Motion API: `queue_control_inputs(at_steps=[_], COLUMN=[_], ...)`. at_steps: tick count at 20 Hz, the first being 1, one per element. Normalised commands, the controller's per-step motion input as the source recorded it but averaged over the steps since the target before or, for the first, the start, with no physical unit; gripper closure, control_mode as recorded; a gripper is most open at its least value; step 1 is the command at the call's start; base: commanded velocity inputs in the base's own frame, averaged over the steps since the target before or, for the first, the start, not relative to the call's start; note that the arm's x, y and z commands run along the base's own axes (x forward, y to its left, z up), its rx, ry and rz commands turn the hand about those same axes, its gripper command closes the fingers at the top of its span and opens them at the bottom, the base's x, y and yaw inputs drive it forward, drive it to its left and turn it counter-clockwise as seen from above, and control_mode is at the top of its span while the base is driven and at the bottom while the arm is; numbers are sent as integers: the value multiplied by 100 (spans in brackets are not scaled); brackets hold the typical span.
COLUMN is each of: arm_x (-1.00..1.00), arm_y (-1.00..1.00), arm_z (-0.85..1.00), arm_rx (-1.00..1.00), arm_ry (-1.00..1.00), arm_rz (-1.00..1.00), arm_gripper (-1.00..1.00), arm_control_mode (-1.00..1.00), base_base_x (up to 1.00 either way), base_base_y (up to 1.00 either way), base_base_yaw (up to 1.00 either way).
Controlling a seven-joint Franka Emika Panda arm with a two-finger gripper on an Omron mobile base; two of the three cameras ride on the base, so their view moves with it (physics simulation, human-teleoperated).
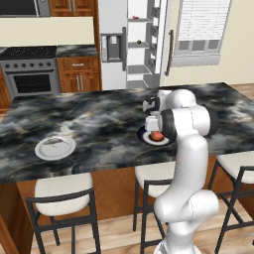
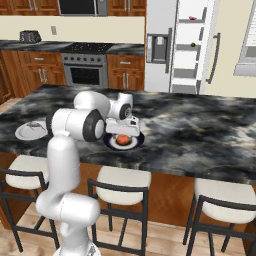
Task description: Transport the fish and squash to the fridge. Place the fish on the rack containing meat and place the squash on the rack containing the vegetable, ensuring meats and vegetables are on different racks.
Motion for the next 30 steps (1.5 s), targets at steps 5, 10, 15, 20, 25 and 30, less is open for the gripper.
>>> queue_control_inputs(at_steps=[5,10,15,20,25,30], arm_x=[8,21,23,0,-7,-13], arm_y=[0,0,0,0,0,0], arm_z=[-18,-14,-14,-21,-23,-18], arm_rx=[0,0,0,0,0,0], arm_ry=[0,0,0,7,7,1], arm_rz=[0,0,0,0,0,0], arm_gripper=[-100,-100,-100,-100,-100,100], arm_control_mode=[-100,-100,-100,-100,-100,-100], base_base_x=[0,0,0,0,0,0], base_base_y=[0,0,0,0,0,0], base_base_yaw=[0,0,0,0,0,0])
